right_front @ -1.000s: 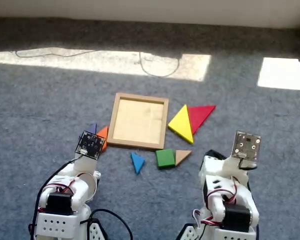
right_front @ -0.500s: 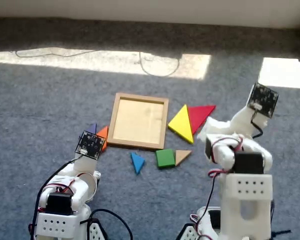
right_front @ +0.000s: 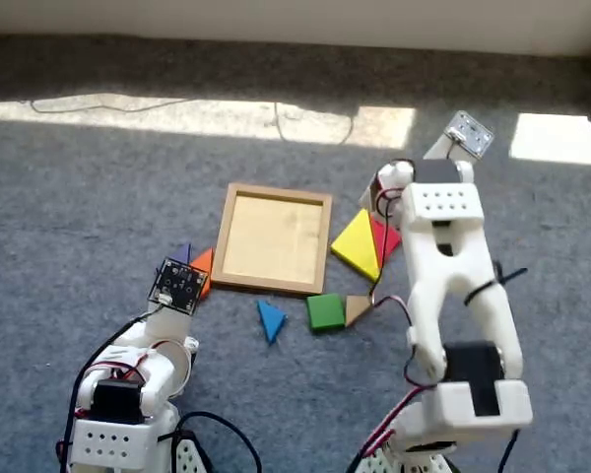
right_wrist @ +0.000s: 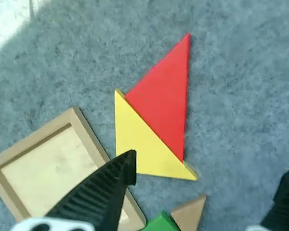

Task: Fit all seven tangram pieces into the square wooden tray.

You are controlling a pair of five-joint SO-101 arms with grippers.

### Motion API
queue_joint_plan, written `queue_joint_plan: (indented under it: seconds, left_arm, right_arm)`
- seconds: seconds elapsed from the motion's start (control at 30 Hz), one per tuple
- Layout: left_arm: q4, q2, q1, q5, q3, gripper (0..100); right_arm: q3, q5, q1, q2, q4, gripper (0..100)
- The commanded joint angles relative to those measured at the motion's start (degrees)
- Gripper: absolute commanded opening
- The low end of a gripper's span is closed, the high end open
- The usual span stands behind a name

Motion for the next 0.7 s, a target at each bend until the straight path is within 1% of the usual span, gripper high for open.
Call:
queue_joint_plan:
  seconds: [0.0, 0.17, 0.3, 0.57, 0.67]
  left_arm:
    - [0.09, -1.89, -0.66, 0.44, 1.19, 1]
    - [0.09, -1.89, -0.66, 0.44, 1.19, 1]
    - [0.09, -1.89, -0.66, 0.44, 1.19, 1]
    - [0.09, -1.89, -0.66, 0.44, 1.19, 1]
    - [0.09, -1.89, -0.66, 0.44, 1.19, 1]
  right_arm:
    - [-12.53, -0.53, -0.40, 9.01, -1.36, 42.7]
    - [-23.87, -0.62, -0.57, 21.32, -1.27, 42.7]
    - [-29.49, -0.62, -0.31, 28.88, -0.92, 42.7]
    - [-33.63, -0.53, -0.48, 38.55, -0.84, 42.7]
    - [-33.54, -0.26, -0.31, 40.22, -0.75, 40.3]
